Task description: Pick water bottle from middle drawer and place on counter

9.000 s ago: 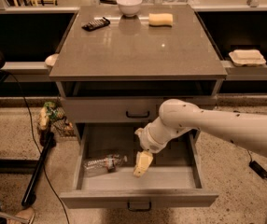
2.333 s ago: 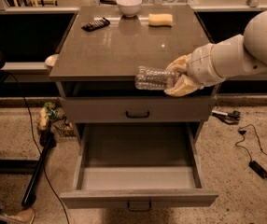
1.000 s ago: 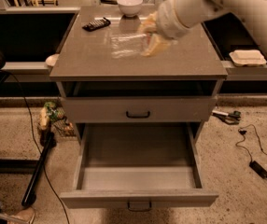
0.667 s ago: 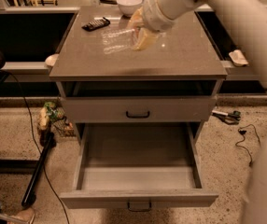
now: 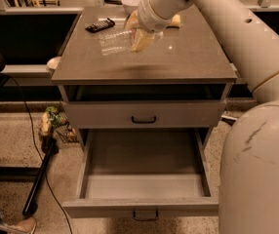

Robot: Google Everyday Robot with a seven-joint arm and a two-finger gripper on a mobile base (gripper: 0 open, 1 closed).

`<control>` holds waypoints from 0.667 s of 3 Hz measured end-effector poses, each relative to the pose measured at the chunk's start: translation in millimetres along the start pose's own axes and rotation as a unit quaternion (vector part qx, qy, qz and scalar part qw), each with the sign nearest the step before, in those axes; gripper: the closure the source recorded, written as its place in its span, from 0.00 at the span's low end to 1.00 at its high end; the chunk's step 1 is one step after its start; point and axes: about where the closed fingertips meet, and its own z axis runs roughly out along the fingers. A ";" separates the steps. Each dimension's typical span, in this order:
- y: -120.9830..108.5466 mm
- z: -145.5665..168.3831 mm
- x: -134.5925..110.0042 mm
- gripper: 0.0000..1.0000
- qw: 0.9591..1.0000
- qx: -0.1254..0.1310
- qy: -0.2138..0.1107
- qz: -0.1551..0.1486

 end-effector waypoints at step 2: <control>-11.5 43.5 17.9 1.00 0.996 -0.021 -0.008 0.091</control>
Offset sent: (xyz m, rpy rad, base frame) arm 0.0877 0.0117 -0.0444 0.1736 0.2574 -0.2591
